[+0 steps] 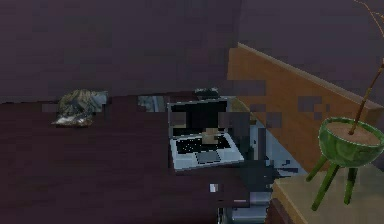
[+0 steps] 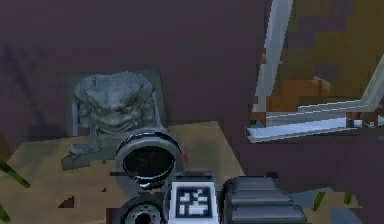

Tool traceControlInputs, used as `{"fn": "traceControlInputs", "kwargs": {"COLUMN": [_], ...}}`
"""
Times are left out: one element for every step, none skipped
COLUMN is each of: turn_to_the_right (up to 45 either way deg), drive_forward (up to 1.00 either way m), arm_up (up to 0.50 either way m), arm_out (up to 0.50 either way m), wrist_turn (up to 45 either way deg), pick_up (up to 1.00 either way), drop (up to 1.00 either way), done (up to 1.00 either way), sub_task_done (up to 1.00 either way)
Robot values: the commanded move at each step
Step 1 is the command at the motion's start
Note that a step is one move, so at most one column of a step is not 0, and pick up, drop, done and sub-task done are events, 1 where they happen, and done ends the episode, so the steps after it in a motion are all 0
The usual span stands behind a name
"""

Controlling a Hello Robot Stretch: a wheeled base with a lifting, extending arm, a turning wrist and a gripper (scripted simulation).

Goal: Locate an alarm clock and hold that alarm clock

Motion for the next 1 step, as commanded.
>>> {"fn": "traceControlInputs", "kwargs": {"turn_to_the_right": [0.0], "drive_forward": [0.0], "arm_up": [0.0], "arm_out": [0.18], "wrist_turn": [0.0], "pick_up": [0.0], "drop": [0.0], "done": [0.0], "sub_task_done": [0.0]}}
